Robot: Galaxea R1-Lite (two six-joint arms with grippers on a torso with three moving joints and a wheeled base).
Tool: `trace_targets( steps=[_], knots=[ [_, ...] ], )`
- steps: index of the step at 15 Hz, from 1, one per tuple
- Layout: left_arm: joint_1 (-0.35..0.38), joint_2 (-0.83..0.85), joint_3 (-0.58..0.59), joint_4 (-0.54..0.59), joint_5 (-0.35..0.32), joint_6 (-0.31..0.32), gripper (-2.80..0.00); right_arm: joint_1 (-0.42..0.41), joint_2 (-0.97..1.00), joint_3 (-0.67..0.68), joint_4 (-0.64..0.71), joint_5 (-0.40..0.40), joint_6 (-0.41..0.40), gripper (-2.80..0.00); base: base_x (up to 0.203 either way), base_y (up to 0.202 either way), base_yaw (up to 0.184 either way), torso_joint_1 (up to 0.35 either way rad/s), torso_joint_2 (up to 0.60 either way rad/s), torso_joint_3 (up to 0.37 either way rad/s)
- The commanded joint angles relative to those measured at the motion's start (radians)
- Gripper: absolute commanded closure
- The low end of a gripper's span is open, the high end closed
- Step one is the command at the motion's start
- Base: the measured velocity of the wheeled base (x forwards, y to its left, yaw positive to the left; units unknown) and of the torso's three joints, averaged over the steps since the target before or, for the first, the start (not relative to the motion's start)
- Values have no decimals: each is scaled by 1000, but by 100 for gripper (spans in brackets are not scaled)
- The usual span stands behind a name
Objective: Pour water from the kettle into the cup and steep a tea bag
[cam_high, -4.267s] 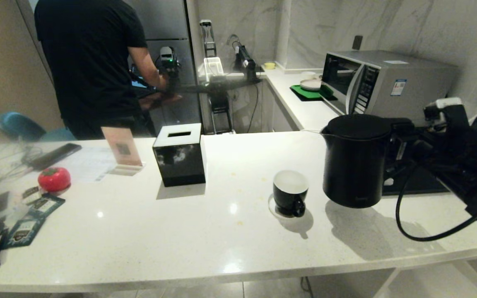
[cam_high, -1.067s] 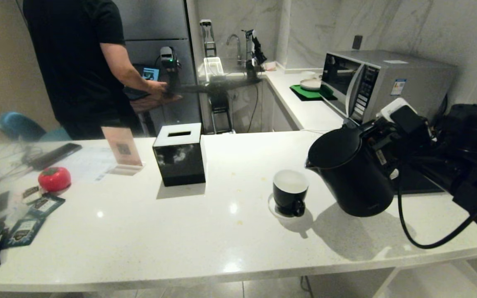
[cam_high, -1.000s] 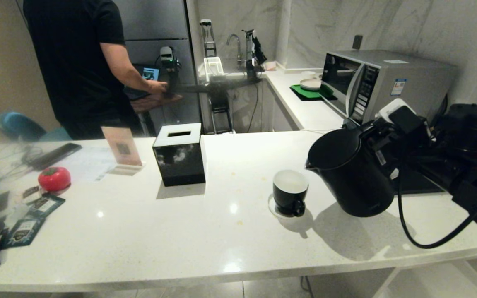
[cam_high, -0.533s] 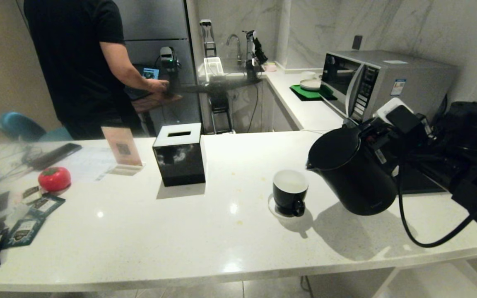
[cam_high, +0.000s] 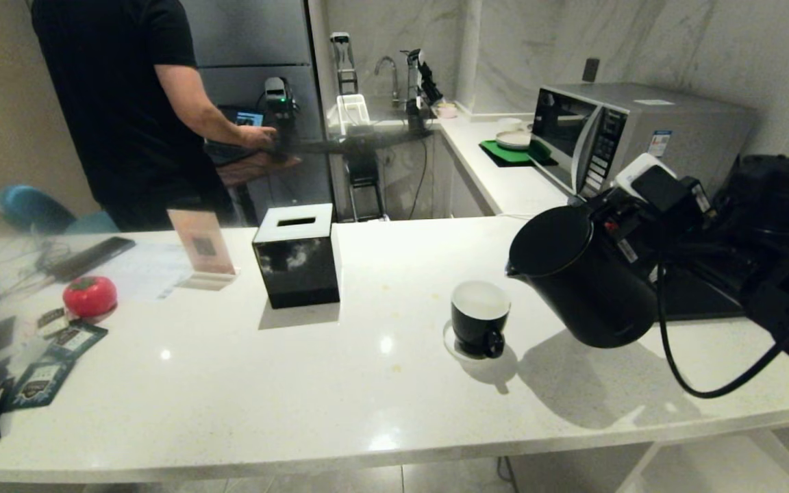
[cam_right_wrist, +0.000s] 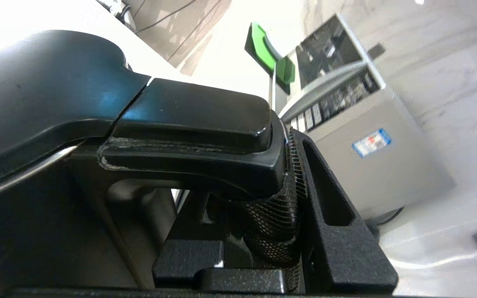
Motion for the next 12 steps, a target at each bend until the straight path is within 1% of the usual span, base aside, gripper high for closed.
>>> trace_targets(
  steps=[1,6,9,12],
  knots=[
    [0,2,0,-1,0,0,0,5,-2,-10,0,0,-23,0,0,0,0,0,0,0],
    [0,2,0,-1,0,0,0,18,-5,-40,38,0,-55,0,0,0,0,0,0,0],
    [0,2,0,-1,0,0,0,26,-8,-53,62,0,-61,0,0,0,0,0,0,0],
    [0,2,0,-1,0,0,0,33,-10,-53,76,1,-87,0,0,0,0,0,0,0]
  ],
)
